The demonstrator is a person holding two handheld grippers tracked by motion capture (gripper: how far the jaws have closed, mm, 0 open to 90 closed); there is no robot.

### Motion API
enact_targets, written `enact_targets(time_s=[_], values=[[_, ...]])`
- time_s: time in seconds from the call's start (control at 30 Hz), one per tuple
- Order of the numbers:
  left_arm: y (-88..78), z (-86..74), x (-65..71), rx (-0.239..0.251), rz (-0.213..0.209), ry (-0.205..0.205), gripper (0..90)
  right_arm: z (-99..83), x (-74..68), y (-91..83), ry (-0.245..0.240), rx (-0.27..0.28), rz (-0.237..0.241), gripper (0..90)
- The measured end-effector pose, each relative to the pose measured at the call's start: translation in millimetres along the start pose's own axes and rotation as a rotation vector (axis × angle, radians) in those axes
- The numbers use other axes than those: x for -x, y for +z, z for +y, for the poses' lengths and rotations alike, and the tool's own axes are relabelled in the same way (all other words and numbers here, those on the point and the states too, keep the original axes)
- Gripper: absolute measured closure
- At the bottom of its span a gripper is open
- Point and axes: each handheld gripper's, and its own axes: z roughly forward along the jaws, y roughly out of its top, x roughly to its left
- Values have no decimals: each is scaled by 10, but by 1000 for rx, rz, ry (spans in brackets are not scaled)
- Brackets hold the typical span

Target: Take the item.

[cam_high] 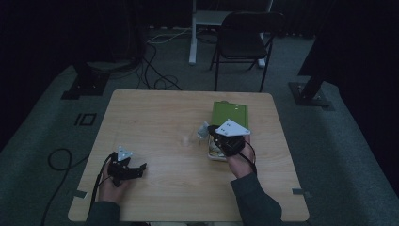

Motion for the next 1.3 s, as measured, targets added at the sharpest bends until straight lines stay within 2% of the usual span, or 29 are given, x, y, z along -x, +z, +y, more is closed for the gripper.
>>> enact_targets(time_s=[0.27,0.73,0.9,1.3], values=[[1,-1,0,2,0,1,154,40,29,36,-3,3,-5,900],[1,-1,0,2,0,1,154,58,69,134,20,6,-1,900],[1,-1,0,2,0,1,154,76,90,164,50,17,8,900],[2,-1,-1,2,1,1,154,130,94,249,54,21,9,900]])
